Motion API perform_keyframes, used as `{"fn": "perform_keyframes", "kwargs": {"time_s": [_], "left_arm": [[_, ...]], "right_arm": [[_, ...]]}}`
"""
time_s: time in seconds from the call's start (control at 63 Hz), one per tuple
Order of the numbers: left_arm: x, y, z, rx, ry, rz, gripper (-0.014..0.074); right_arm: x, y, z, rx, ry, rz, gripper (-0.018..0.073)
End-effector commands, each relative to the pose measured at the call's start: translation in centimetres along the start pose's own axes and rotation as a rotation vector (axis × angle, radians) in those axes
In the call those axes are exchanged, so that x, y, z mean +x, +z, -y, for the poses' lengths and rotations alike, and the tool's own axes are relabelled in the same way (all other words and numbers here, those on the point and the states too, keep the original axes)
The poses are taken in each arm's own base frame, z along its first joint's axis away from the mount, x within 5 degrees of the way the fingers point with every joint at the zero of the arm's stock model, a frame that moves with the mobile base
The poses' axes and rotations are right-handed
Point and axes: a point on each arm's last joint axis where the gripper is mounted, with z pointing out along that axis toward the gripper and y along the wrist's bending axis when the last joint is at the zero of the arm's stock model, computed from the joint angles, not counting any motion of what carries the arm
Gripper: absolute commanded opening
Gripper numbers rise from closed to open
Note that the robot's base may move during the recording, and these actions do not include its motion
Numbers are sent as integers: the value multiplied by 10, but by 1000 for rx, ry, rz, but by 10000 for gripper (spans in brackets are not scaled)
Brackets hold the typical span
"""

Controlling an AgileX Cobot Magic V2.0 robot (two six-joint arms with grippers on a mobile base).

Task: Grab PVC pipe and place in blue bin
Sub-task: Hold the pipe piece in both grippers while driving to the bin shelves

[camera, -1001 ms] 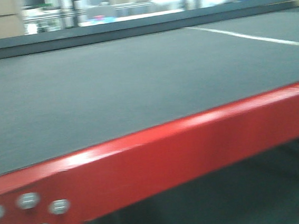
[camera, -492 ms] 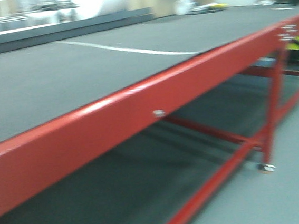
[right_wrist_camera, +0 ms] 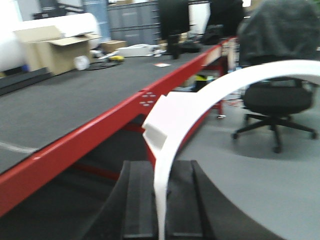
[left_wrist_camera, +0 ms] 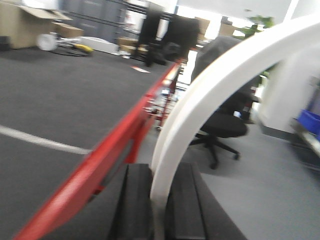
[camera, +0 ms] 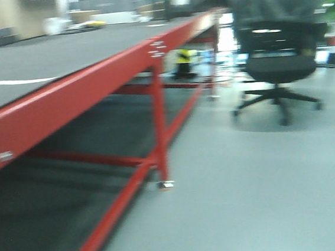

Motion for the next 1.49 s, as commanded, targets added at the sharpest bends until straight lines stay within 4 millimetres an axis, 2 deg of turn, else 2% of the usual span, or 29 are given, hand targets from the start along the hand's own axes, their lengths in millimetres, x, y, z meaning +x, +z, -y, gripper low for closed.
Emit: {"fn": "perform_keyframes", "kwargs": {"time_s": [0.0, 1.477], "left_arm": [[-3, -1, 1, 7, -16, 33, -111], [-3, -1, 1, 7, -16, 33, -111]], "right_arm": [[-3, -1, 0, -2, -19, 29, -167], [-3, -1, 0, -2, -19, 31, -167]]}}
